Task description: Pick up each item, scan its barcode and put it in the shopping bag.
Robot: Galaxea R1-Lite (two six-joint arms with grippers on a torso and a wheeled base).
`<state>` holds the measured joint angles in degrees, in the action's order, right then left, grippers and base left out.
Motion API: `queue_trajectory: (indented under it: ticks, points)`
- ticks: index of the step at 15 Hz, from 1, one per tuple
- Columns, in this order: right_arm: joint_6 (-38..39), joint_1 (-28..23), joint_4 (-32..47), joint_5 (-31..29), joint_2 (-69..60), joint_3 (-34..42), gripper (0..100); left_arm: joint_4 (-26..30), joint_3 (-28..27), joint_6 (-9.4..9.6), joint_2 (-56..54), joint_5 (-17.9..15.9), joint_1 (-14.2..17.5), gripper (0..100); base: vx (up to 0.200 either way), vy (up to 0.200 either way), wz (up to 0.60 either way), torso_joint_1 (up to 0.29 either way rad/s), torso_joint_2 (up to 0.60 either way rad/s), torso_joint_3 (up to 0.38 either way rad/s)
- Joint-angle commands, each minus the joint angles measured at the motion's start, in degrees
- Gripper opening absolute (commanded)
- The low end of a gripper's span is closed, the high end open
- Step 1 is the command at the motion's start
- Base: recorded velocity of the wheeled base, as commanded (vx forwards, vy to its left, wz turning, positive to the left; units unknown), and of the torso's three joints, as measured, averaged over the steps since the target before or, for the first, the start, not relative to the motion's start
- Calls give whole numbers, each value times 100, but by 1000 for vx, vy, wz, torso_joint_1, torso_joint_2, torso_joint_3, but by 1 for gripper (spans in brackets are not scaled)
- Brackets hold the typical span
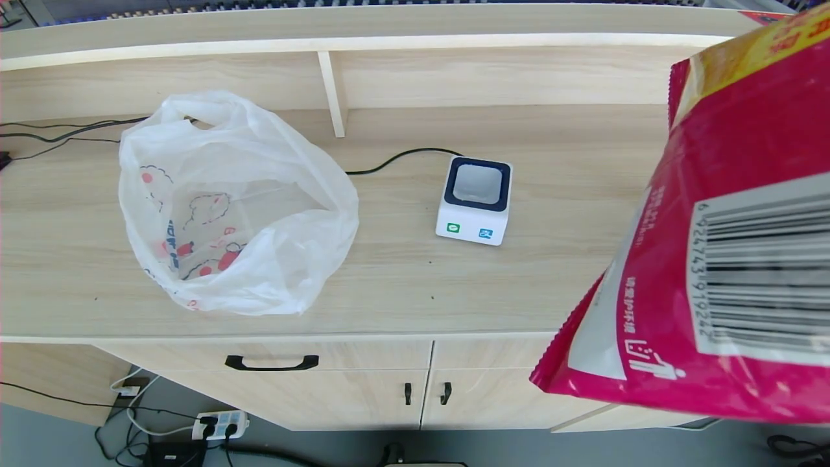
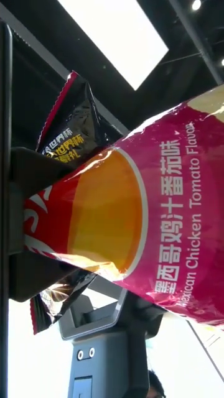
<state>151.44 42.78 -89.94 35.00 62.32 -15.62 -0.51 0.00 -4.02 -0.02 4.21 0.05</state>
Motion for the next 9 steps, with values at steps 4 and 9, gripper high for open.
queue_trajectory:
  ticks: [4,9]
  points:
    - [-194,-15,-6,33,26,111,0,-2,0,-2,2,1,4,100,0,0,0,0,0,0]
    - [-5766,-41,-6,754,-203,1421,0,-2,0,-2,2,1,4,100,0,0,0,0,0,0]
